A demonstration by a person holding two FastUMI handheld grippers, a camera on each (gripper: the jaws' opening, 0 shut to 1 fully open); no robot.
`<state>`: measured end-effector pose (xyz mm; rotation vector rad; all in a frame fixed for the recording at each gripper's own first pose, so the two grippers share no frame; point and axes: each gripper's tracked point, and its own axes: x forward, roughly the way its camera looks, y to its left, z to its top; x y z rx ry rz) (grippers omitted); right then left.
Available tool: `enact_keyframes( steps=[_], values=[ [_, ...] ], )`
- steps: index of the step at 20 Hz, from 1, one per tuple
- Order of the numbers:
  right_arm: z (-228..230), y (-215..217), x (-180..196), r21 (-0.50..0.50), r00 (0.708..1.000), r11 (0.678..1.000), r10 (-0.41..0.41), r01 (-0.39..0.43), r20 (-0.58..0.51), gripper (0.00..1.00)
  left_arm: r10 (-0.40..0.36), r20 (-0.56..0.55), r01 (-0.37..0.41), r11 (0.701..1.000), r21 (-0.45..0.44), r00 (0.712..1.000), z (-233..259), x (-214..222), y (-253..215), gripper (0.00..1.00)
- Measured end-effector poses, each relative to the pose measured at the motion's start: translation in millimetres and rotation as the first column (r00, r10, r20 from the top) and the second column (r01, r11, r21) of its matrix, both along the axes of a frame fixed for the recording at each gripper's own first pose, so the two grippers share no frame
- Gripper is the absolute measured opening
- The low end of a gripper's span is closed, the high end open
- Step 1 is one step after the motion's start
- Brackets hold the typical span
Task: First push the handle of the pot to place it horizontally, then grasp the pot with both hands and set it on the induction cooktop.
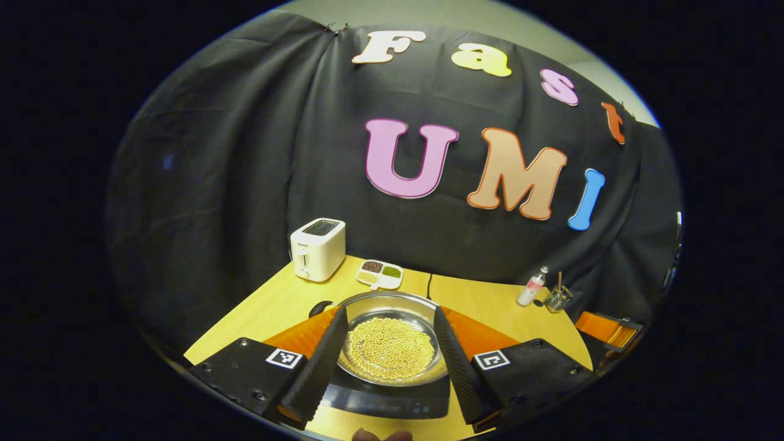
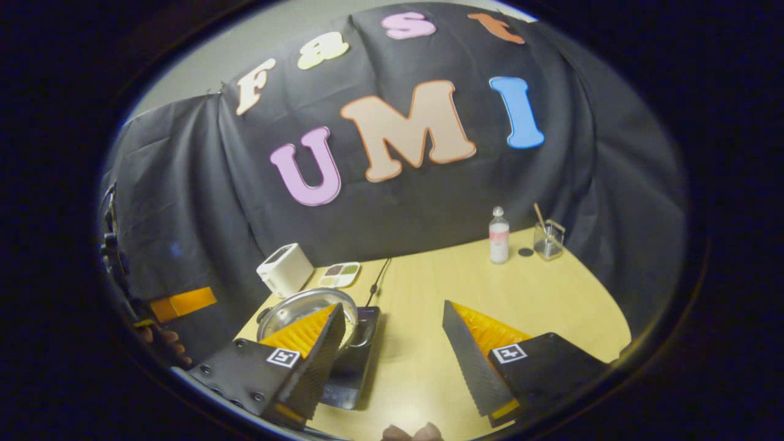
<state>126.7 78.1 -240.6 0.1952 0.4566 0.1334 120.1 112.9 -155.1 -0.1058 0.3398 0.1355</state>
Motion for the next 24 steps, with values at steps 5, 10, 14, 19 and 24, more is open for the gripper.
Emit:
enact_keyframes(
  steps=[5,10,14,19,24],
  values=[
    [46.3,-22.2,-31.3,-0.027,0.989,0.999,0.031,-0.028,0.143,0.97,-0.098,0.108,0.078,0.981,0.177,0.989,59.2,-34.0,-64.1,0.86],
    [83.9,-45.7,-46.1,-0.062,0.976,0.998,-0.001,0.015,0.219,0.92,-0.187,0.189,0.16,0.976,0.15,0.964,94.1,-44.9,-114.3,0.84],
    [107.1,-47.4,-63.2,-0.083,0.964,0.996,-0.011,0.035,0.267,0.92,-0.172,0.21,0.14,0.977,0.16,0.962,105.2,-66.6,-100.1,0.81],
    [117.4,-31.8,-91.0,-0.124,0.965,0.991,-0.009,0.043,0.263,0.92,-0.164,0.229,0.128,0.978,0.165,0.96,108.6,-100.7,-69.8,0.81],
    [120.7,-14.7,-124.8,-0.176,0.965,0.983,0.0,0.048,0.261,0.92,-0.201,0.245,0.172,0.976,0.137,0.948,102.7,-118.8,-69.0,0.86]
  ],
)
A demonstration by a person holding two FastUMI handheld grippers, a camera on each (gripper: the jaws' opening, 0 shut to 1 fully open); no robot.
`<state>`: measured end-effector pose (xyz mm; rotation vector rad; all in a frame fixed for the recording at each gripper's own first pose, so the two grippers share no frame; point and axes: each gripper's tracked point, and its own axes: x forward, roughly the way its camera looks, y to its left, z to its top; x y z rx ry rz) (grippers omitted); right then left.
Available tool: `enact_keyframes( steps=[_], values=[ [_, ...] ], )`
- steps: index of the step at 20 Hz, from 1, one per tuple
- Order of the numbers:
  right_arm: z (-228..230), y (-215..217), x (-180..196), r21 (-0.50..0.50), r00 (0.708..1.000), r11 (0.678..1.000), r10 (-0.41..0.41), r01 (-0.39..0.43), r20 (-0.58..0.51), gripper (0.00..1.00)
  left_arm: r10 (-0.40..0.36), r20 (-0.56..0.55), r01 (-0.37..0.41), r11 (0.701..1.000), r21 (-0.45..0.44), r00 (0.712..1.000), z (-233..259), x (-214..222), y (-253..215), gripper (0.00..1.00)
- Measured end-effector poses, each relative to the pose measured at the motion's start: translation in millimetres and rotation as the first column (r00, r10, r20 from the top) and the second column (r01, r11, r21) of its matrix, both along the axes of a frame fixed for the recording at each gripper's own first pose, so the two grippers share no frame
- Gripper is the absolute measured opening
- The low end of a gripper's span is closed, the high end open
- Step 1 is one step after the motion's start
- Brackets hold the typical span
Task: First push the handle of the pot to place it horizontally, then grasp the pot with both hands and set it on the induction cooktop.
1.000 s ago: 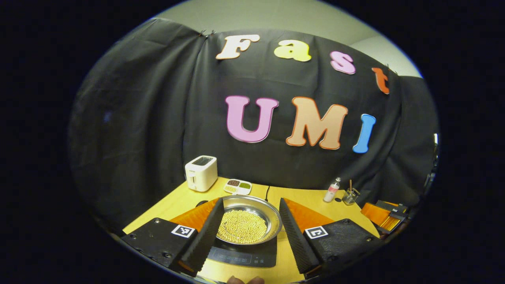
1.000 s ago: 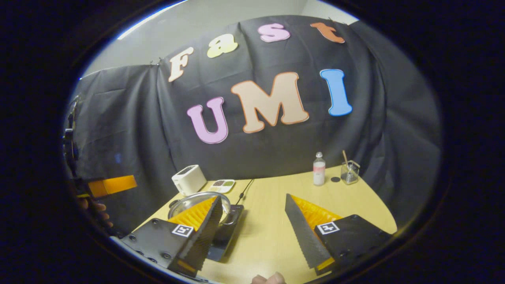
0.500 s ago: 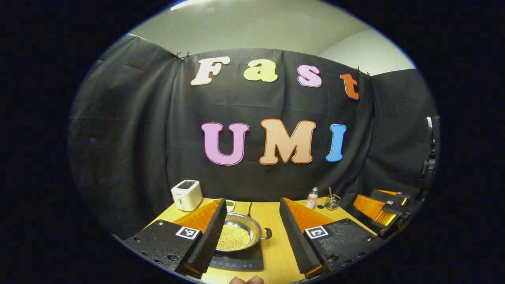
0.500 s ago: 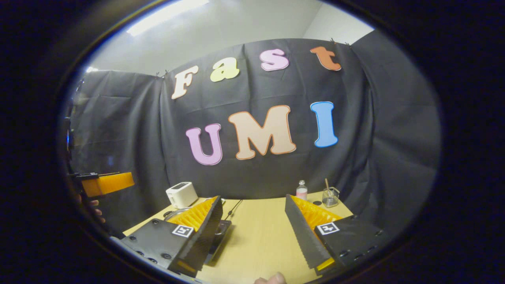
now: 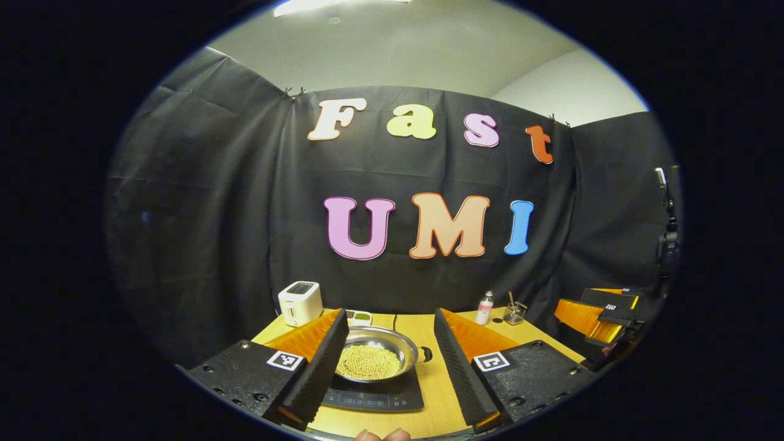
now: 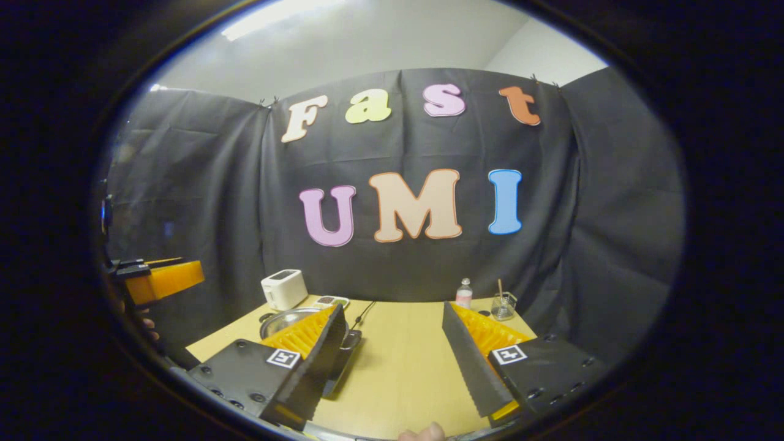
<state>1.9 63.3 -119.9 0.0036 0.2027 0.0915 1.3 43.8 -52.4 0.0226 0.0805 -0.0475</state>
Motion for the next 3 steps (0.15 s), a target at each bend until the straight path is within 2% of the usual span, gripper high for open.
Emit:
enact_keyframes(
  steps=[1,2,3],
  values=[
    [2.9,0.6,-3.2,-0.007,1.0,1.0,-0.007,0.007,0.005,0.92,-0.004,0.009,0.004,1.0,-0.005,1.0,2.6,-2.2,0.7,0.86],
    [4.6,-2.5,-6.8,-0.016,1.0,1.0,-0.017,0.017,0.008,0.92,0.003,0.013,-0.003,1.0,-0.009,1.0,3.8,-4.6,3.3,0.81],
    [4.9,-3.1,-10.2,-0.021,1.0,0.999,-0.024,0.024,0.007,0.92,0.009,0.014,-0.009,1.0,-0.016,1.0,3.6,-8.0,5.2,0.86]
  ],
)
